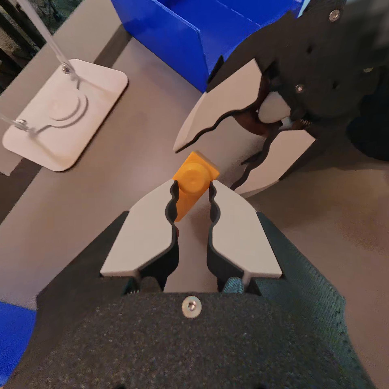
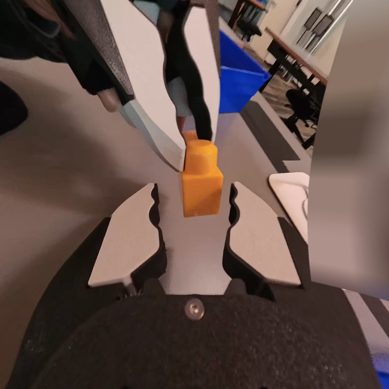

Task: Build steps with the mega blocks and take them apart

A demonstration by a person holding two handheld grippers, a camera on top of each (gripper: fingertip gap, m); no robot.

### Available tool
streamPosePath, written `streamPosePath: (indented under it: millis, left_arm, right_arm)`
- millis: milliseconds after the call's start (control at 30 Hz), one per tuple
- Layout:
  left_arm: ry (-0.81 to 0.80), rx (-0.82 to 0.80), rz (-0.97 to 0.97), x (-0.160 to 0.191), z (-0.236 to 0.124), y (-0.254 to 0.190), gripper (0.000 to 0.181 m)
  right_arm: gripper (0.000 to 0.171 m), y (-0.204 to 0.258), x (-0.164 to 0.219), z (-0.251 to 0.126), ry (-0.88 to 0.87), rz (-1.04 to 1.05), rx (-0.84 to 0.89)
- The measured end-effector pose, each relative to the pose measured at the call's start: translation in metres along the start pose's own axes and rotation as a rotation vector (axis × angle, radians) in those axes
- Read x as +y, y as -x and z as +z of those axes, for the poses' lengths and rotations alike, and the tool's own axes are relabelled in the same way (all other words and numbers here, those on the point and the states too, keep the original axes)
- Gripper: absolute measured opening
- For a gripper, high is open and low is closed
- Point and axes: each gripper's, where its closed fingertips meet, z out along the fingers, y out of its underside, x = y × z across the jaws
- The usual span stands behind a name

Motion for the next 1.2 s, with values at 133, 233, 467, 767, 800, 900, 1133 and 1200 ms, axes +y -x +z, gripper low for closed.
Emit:
streamPosePath:
  millis: [133, 233, 467, 767, 800, 900, 1133, 1200]
  left_arm:
    - [0.033, 0.044, 0.007, 0.008, 0.008, -0.011, 0.028]
    - [0.023, 0.051, 0.004, 0.010, 0.010, -0.013, 0.028]
    - [-0.078, 0.087, 0.022, 0.001, -0.003, -0.012, 0.029]
    - [-0.372, 0.280, -0.031, -0.015, -0.028, -0.011, 0.052]
    - [-0.393, 0.310, -0.030, -0.015, -0.028, -0.015, 0.053]
    - [-0.434, 0.362, -0.011, -0.018, -0.025, -0.026, 0.047]
    - [-0.378, 0.357, 0.046, -0.006, -0.004, -0.033, 0.035]
    - [-0.314, 0.356, 0.044, 0.007, 0.009, -0.033, 0.035]
  right_arm:
    - [0.039, 0.006, 0.015, 0.009, 0.062, -0.029, -0.001]
    - [0.037, 0.009, 0.016, 0.008, 0.042, 0.007, -0.045]
    - [0.037, 0.012, 0.007, 0.003, -0.053, 0.160, -0.146]
    - [0.037, 0.002, -0.026, -0.030, -0.309, 0.320, -0.272]
    - [0.037, 0.004, -0.030, -0.034, -0.335, 0.334, -0.299]
    - [0.037, 0.007, -0.037, -0.042, -0.386, 0.357, -0.357]
    - [0.037, 0.015, -0.007, -0.037, -0.171, 0.266, -0.389]
    - [0.038, 0.018, 0.011, -0.032, -0.067, 0.232, -0.384]
